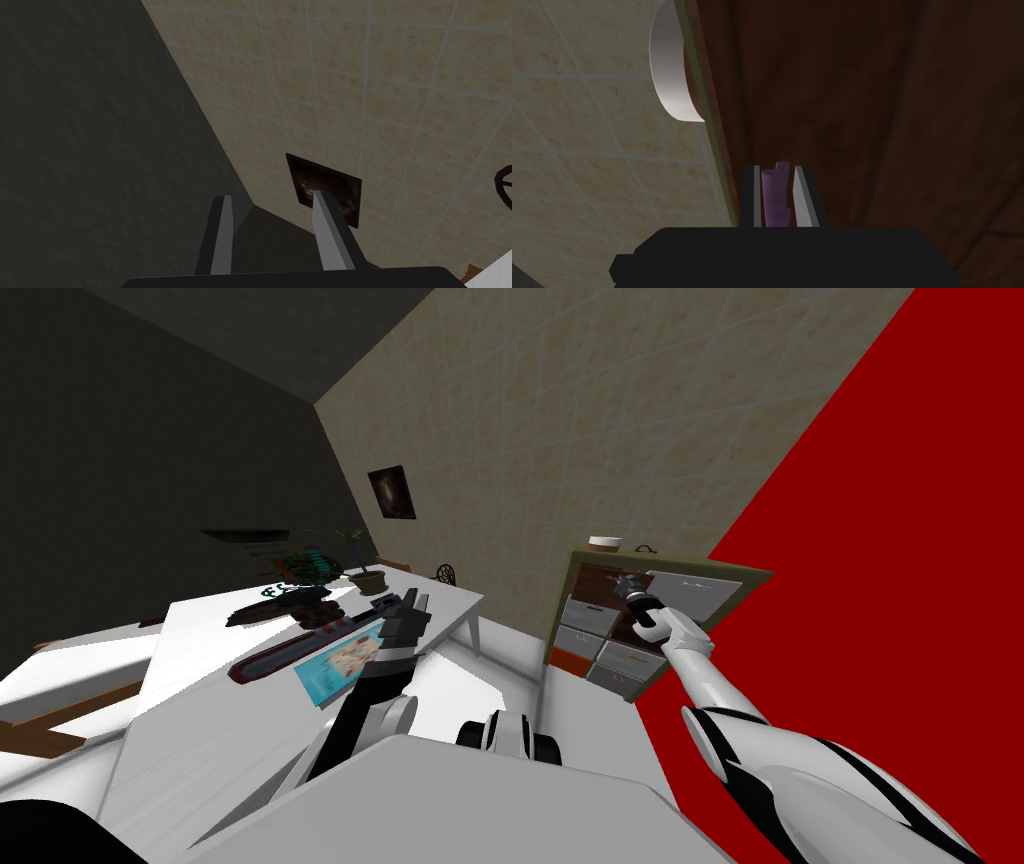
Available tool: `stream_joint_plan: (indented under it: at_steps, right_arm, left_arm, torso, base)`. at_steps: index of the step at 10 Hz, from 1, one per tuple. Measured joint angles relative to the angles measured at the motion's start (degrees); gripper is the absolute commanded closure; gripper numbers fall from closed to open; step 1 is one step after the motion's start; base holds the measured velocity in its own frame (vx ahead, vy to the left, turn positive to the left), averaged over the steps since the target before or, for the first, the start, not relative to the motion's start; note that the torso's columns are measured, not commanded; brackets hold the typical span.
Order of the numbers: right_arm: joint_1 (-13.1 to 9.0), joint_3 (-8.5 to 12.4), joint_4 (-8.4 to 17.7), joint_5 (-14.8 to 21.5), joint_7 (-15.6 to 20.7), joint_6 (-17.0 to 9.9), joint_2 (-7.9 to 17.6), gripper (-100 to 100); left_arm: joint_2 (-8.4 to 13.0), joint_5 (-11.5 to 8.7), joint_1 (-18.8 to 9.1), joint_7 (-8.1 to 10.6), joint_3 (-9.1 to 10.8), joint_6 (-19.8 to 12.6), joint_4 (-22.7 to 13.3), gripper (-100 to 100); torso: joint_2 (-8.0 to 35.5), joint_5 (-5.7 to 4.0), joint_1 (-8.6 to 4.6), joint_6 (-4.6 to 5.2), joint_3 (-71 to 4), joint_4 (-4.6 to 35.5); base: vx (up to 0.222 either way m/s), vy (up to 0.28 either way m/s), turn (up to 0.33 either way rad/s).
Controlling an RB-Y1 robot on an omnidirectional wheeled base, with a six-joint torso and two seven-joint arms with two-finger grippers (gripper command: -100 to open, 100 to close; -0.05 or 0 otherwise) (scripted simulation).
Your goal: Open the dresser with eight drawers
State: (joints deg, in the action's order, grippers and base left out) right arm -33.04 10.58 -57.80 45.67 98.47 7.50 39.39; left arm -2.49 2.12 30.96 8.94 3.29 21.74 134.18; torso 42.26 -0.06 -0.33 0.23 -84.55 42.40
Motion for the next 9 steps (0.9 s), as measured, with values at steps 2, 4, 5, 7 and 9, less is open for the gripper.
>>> stream_joint_plan:
  at_steps: [2, 4, 5, 7, 9]
  right_arm:
    - [-0.2, -0.3, -0.2, -0.1, -0.2, 0.1, 0.2, 100]
    - [-0.5, -0.2, 0.4, -0.1, -0.2, 0.5, 0.3, -100]
    - [-1.4, -1.1, 1.3, -0.3, -0.9, 0.2, 1.6, -100]
    - [-3.6, -3.0, 3.4, -0.6, -2.9, -0.6, 4.1, -100]
    - [-4.6, -5.0, 4.2, -1.0, -5.1, -1.7, 6.5, -100]
  left_arm:
    - [0.0, 0.0, 0.0, 0.0, -0.01, 0.0, 0.0, 0]
    - [0.0, 0.0, 0.0, 0.0, -0.01, 0.0, 0.0, 0]
    - [0.0, 0.0, 0.0, 0.0, 0.0, 0.0, 0.0, 0]
    - [0.0, 0.0, 0.0, 0.0, 0.0, 0.0, 0.0, 0]
    - [0.0, 0.0, 0.0, 0.0, 0.0, 0.0, 0.0, 0]
  torso:
    - [0.3, -0.07, 0.08, 0.04, 0.2, -0.1]
    - [0.2, -0.02, 0.12, 0.09, 0.1, 0.0]
    - [-0.1, -0.02, 0.06, -0.19, -0.1, -0.1]
    - [-0.4, -0.02, 0.15, -0.27, -0.3, -0.3]
    - [0.0, 0.08, 0.37, -0.24, -0.1, -0.1]
  base:
    - [-0.183, 0.062, -0.03]
    - [-0.136, 0.066, 0.032]
    - [-0.047, -0.003, 0.119]
    - [-0.044, -0.007, 0.114]
    - [-0.03, 0.004, 0.076]
